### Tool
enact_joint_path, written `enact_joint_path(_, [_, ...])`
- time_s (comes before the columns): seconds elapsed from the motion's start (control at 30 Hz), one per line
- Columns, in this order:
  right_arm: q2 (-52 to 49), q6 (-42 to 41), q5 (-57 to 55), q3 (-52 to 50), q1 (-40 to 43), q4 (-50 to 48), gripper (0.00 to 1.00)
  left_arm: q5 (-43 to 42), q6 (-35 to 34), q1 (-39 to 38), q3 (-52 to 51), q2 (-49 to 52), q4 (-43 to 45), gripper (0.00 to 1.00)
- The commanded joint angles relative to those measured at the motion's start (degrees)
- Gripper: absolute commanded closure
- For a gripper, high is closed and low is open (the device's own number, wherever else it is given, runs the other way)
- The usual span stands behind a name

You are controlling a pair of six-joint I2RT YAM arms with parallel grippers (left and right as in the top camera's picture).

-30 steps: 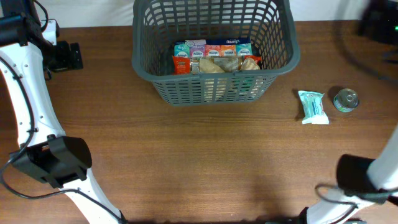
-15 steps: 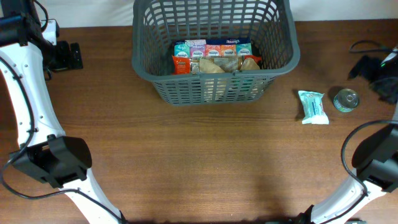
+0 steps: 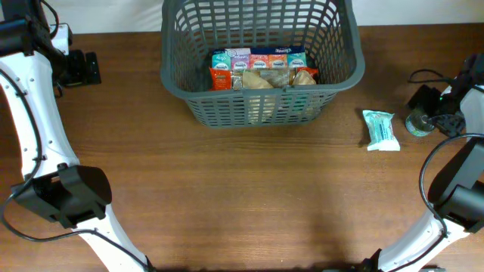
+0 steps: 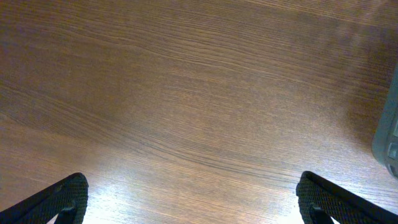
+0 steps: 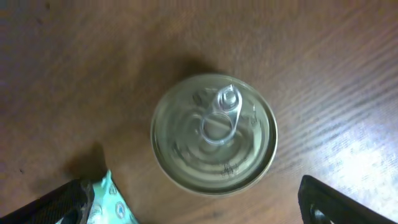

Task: Pack container
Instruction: 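Release the jar into the basket and move the right gripper to the can, then lower the right gripper onto the pull-tab can and grasp it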

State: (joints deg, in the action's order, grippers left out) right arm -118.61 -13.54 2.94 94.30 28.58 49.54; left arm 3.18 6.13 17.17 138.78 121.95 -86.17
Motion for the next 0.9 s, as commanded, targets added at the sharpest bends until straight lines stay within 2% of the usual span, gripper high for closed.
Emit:
enact_joint_path(0.0, [-2.6, -0.7, 0.5, -0.2, 0.5, -1.3, 0.01, -0.4, -0.7, 0.3, 0.0, 0.0, 0.0, 0.01])
enact_joint_path(0.77, [-8.5, -0.7, 1.6, -0.2, 2.6, -5.8, 0.00, -0.4, -0.7, 0.3, 0.0, 0.0, 0.0, 0.01])
enact_joint_path(0.87, [-8.5, -0.7, 1.6, -0.2, 2.6, -6.4, 0.05, -0.4, -0.7, 0.3, 0.0, 0.0, 0.0, 0.01])
